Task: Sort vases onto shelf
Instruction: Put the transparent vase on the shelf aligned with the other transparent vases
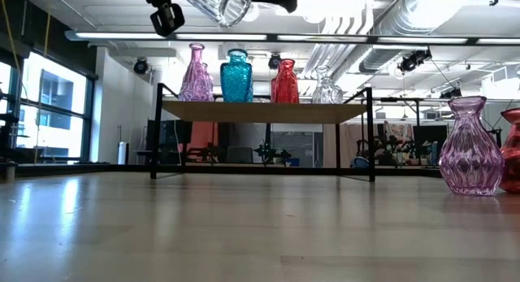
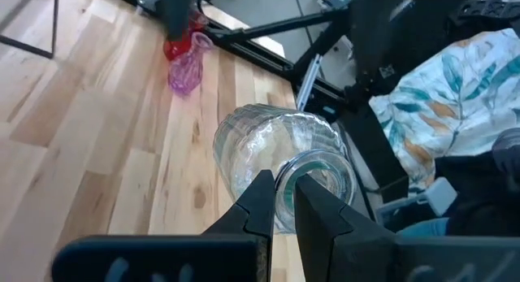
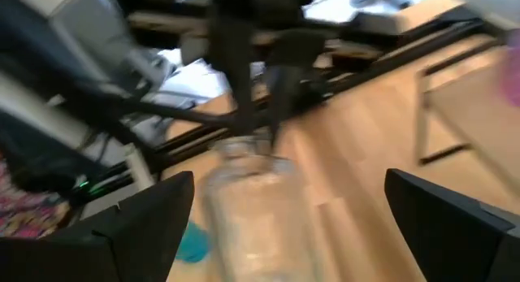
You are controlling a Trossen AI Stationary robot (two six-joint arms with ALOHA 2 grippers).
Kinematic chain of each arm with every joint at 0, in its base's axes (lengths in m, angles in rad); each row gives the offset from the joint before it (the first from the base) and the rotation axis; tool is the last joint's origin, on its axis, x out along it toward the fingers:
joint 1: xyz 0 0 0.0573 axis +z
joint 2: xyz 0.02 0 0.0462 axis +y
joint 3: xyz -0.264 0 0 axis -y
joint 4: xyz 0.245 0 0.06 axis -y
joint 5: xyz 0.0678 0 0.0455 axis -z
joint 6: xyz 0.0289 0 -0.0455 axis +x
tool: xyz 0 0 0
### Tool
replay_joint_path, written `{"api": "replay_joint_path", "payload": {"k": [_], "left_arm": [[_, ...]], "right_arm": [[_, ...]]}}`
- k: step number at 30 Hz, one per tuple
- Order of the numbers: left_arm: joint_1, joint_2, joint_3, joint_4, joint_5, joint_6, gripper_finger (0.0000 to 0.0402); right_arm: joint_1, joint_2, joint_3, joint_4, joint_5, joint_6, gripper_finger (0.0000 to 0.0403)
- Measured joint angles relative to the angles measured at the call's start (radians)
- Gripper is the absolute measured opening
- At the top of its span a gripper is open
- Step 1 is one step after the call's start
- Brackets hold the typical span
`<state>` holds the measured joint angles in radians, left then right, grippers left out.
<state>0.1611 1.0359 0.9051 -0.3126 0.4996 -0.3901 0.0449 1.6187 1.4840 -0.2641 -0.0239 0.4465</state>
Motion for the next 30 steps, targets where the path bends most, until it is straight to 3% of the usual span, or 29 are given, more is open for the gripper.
{"api": "replay_joint_path", "payload": {"k": [8, 30], "left_arm": [[-0.029, 0.0, 0.0, -0.046, -0.001, 0.022, 0.0017], [-0.052, 0.0, 0.0, -0.042, -0.005, 0.028, 0.0017]], "right_arm": [[0.042, 0.102, 0.106, -0.041, -0.062, -0.007, 0.0387], [0.08, 0.211, 0.105, -0.007, -0.047, 0.026, 0.0387]]}}
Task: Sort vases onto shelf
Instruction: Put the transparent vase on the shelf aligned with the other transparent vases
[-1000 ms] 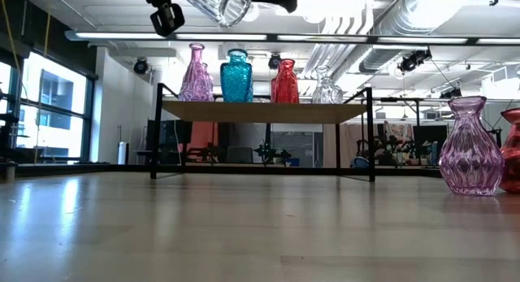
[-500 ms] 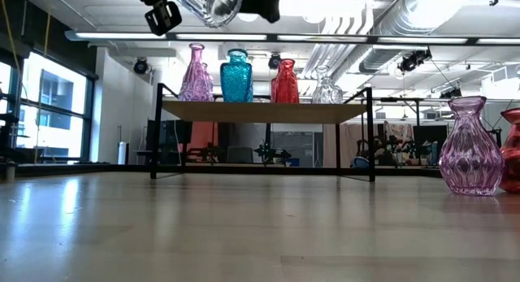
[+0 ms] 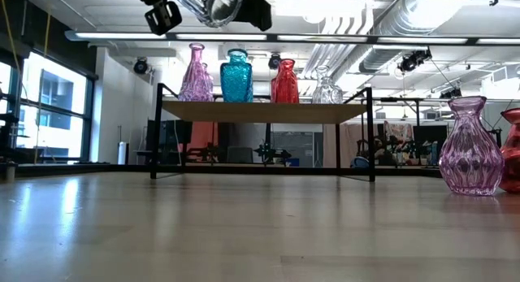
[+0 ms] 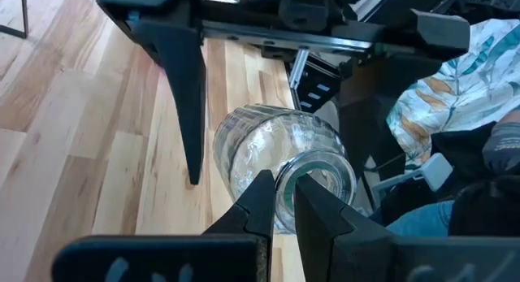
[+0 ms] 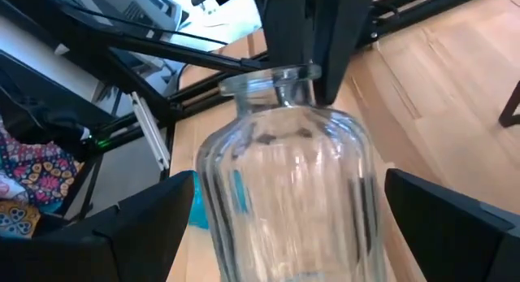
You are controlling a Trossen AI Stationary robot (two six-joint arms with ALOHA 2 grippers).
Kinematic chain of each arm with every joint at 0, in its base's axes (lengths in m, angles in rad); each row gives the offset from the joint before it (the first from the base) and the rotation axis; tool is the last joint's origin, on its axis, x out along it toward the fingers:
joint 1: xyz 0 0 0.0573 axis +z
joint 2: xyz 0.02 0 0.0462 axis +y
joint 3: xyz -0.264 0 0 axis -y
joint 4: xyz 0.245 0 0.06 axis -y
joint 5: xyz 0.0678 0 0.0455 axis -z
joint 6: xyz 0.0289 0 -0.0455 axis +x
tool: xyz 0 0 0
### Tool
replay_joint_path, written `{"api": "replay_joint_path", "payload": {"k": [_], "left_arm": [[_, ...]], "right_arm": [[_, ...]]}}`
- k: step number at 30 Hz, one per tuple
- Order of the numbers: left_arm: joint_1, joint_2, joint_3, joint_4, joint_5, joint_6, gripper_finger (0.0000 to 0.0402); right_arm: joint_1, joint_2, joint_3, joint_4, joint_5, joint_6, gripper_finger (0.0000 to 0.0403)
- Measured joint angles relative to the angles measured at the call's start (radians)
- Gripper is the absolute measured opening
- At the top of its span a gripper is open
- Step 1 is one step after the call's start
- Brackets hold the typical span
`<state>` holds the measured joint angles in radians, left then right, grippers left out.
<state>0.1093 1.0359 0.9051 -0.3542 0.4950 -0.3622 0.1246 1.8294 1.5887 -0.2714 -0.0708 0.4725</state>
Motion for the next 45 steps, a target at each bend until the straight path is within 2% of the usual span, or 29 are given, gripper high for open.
{"api": "replay_joint_path", "payload": {"k": [5, 16, 32, 41, 45], "left_arm": [[0.0, 0.0, 0.0, 0.001, -0.001, 0.009, 0.0017], [0.0, 0.0, 0.0, 0.0, -0.001, 0.016, 0.003], [0.001, 0.0, 0.0, -0.001, -0.003, 0.015, 0.0036], [0.0, 0.0, 0.0, 0.002, -0.001, -0.003, 0.01], [0.009, 0.0, 0.0, 0.005, 0.003, -0.092, 0.0124]], "right_arm": [[0.0, 0.003, 0.0, 0.006, -0.001, 0.002, 0.0373], [0.0, 0.018, 0.0, 0.0, -0.001, 0.022, 0.0262], [0.001, 0.017, 0.0, 0.0, -0.002, 0.069, 0.026], [0.002, 0.017, 0.0, -0.003, 0.008, 0.073, 0.0259], [0.007, 0.017, 0.0, -0.003, 0.01, 0.073, 0.0259]]}}
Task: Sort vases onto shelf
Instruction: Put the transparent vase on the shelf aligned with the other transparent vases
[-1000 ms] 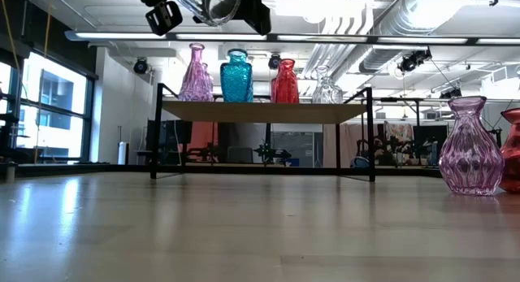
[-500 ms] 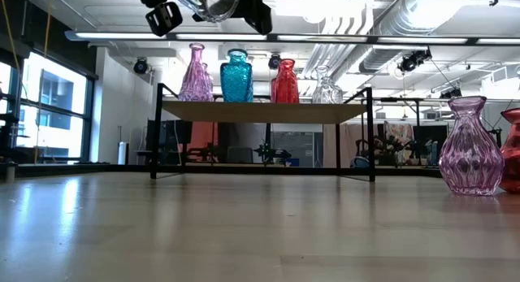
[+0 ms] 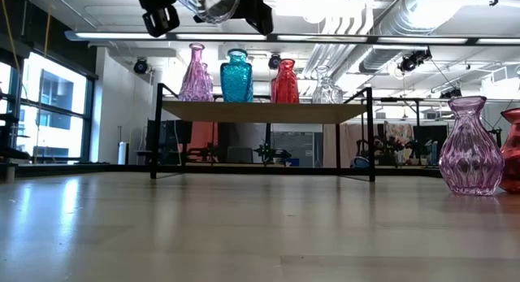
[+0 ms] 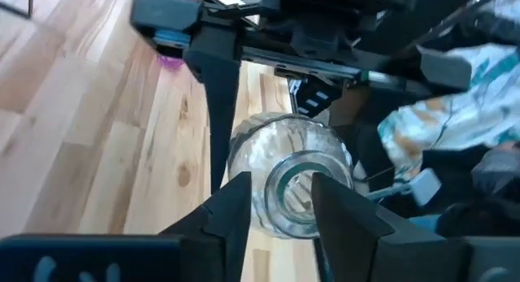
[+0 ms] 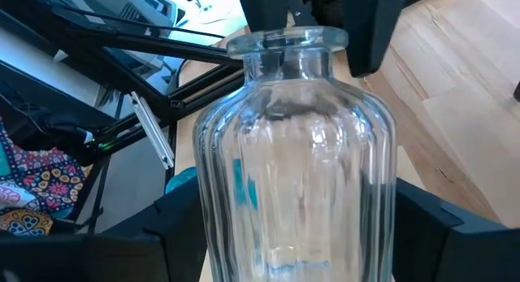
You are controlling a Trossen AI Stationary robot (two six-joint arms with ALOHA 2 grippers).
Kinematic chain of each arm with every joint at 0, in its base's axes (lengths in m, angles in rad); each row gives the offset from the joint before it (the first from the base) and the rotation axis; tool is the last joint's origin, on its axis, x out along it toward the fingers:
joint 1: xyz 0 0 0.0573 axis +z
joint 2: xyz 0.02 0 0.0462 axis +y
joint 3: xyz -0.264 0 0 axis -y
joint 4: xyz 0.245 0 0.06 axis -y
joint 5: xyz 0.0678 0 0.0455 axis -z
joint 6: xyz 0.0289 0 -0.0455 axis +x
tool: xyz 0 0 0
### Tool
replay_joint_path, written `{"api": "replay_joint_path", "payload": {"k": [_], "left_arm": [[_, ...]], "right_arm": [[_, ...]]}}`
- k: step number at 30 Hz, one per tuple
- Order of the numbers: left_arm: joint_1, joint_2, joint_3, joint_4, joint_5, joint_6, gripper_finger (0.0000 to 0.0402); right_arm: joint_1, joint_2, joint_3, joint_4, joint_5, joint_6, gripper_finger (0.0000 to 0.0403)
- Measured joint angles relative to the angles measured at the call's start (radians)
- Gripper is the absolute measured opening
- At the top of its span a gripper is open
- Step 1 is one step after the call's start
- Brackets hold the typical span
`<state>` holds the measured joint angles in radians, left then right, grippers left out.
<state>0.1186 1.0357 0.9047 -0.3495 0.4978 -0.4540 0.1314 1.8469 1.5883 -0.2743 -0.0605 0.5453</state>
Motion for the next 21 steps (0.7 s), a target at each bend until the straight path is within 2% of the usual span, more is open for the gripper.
{"api": "replay_joint_path", "payload": {"k": [6, 9, 15, 21], "left_arm": [[0.025, -0.046, 0.0, 0.012, 0.027, -0.051, 0.0131], [0.033, -0.078, 0.0, 0.024, 0.054, -0.064, 0.0131], [0.045, -0.137, 0.0, 0.058, 0.052, -0.076, 0.0131], [0.045, -0.154, 0.0, 0.063, 0.048, -0.077, 0.0131]], "right_arm": [[0.006, -0.012, 0.0, -0.043, 0.004, 0.032, 0.0259], [0.011, -0.032, 0.0, -0.076, 0.039, 0.044, 0.0259], [0.013, -0.096, 0.0, -0.089, 0.147, 0.06, 0.0259], [0.013, -0.212, 0.0, -0.112, 0.317, -0.003, 0.0258]]}}
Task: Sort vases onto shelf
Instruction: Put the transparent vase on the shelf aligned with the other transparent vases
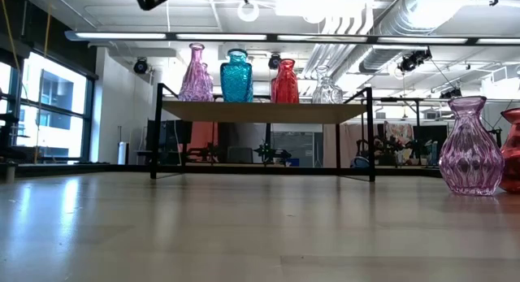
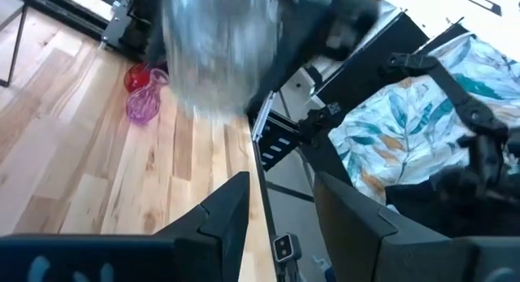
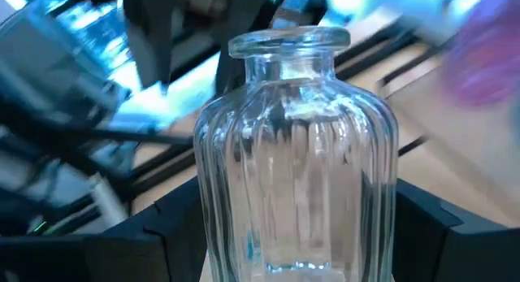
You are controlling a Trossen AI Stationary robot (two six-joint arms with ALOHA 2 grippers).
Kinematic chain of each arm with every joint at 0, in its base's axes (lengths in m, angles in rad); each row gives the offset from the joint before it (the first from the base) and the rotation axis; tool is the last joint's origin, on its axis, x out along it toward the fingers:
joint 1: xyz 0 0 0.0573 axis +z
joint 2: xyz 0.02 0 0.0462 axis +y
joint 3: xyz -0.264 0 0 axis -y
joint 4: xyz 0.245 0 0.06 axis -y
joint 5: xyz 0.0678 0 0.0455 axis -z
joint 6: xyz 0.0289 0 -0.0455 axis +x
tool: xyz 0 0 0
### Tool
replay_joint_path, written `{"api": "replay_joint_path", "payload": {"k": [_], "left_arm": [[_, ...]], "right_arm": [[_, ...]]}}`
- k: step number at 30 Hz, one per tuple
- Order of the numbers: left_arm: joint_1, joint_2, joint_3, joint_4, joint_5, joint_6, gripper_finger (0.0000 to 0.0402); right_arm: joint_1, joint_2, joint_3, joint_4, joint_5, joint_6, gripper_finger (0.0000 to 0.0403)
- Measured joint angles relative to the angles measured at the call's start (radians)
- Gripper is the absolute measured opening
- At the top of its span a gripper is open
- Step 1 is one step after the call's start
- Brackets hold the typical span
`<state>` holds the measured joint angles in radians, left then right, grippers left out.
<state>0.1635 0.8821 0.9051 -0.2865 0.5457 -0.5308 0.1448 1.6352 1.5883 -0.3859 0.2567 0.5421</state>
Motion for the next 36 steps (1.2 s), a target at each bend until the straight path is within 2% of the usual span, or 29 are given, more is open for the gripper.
{"api": "replay_joint_path", "payload": {"k": [4, 11, 14, 22, 28, 36], "left_arm": [[0.0, 0.003, 0.0, 0.002, 0.0, 0.001, 0.0131], [0.0, 0.006, 0.0, 0.0, -0.006, 0.001, 0.0131], [0.0, 0.006, 0.0, 0.001, -0.006, 0.002, 0.0131], [0.0, 0.006, 0.0, 0.0, -0.007, 0.01, 0.0131], [0.0, 0.006, 0.0, 0.0, -0.013, 0.011, 0.0131], [0.004, 0.006, 0.0, -0.001, -0.093, 0.011, 0.0131]], "right_arm": [[0.0, -0.088, 0.0, -0.047, 0.17, -0.057, 0.0258], [0.006, -0.219, 0.0, -0.112, 0.559, -0.206, 0.0257], [0.005, -0.249, 0.0, -0.146, 0.664, -0.259, 0.0257], [-0.064, -0.308, 0.0, -0.349, 0.687, -0.201, 0.0257], [-0.127, -0.327, 0.0, -0.408, 0.677, -0.21, 0.0257], [-0.274, -0.339, 0.0, -0.404, 0.525, -0.311, 0.0257]]}}
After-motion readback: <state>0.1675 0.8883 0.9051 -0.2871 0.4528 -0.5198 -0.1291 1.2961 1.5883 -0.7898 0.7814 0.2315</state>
